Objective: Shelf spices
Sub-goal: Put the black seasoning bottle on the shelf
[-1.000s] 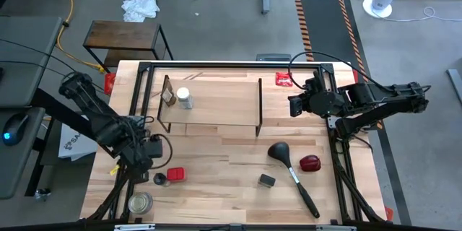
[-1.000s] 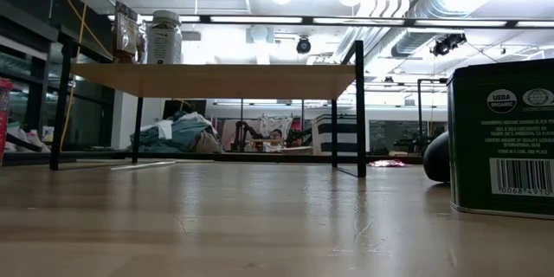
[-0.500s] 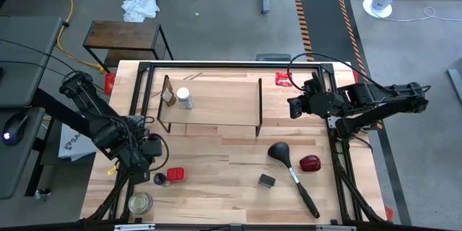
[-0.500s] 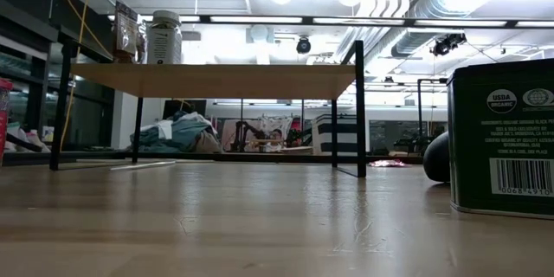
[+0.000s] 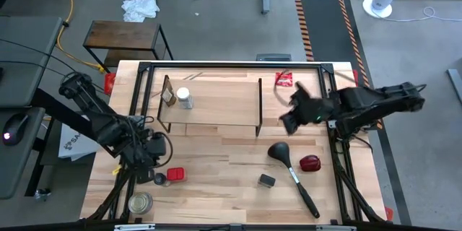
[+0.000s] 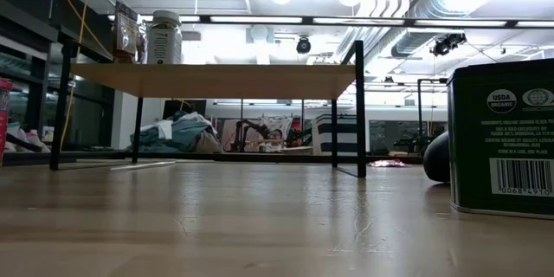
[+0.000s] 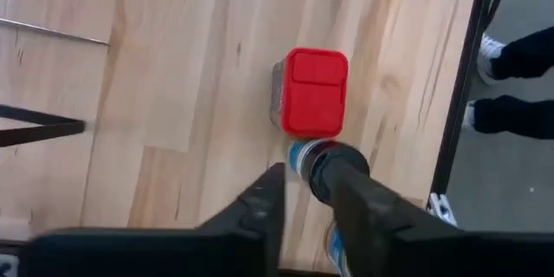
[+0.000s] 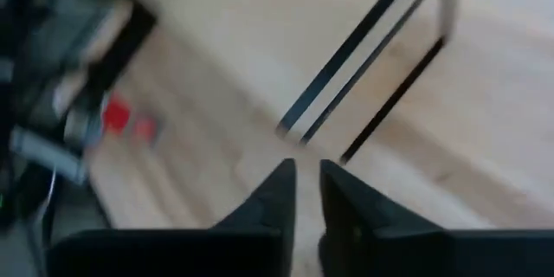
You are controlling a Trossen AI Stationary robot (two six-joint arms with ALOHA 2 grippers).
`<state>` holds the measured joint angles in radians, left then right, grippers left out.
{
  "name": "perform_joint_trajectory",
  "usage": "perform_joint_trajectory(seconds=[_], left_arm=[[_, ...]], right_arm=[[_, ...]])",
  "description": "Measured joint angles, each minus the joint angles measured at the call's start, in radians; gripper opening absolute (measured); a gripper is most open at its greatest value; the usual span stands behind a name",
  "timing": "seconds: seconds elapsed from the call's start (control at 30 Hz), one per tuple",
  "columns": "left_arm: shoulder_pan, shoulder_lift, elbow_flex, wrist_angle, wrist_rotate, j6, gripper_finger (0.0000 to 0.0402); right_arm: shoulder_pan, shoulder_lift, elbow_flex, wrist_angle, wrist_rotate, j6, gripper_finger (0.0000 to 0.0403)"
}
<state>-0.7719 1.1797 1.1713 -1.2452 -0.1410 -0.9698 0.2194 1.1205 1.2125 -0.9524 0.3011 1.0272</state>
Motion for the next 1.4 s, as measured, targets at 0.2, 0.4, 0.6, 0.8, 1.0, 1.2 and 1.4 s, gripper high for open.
perform_joint_trajectory(seconds=[0.2, 0.4, 0.6, 0.8, 1.0, 1.2, 1.4], left_arm=[[0.022, 0.000, 0.000, 0.027, 0.009, -0.025, 0.0196], [0.014, 0.001, 0.000, 0.037, 0.051, -0.051, 0.0264], [0.011, 0.003, 0.000, 0.035, 0.042, -0.051, 0.0278], [0.011, 0.019, 0.000, 0.011, 0.027, -0.018, 0.0278], [0.012, 0.117, -0.001, 0.017, 0.094, 0.141, 0.0278], [0.012, 0.212, 0.010, 0.018, 0.163, 0.134, 0.0278], [0.000, 0.217, 0.025, 0.040, 0.158, 0.067, 0.0278]], right_arm=[[0.147, 0.159, 0.000, 0.117, -0.107, -0.098, 0.0157], [0.284, 0.315, 0.000, 0.190, -0.265, -0.137, 0.0244], [0.340, 0.444, 0.000, 0.184, -0.284, -0.087, 0.0282], [0.335, 0.503, 0.000, 0.195, -0.286, -0.086, 0.0284], [0.321, 0.503, 0.000, 0.210, -0.287, -0.097, 0.0284], [0.317, 0.503, 0.003, 0.219, -0.288, -0.111, 0.0284], [0.314, 0.500, 0.003, 0.219, -0.291, -0.112, 0.0284]])
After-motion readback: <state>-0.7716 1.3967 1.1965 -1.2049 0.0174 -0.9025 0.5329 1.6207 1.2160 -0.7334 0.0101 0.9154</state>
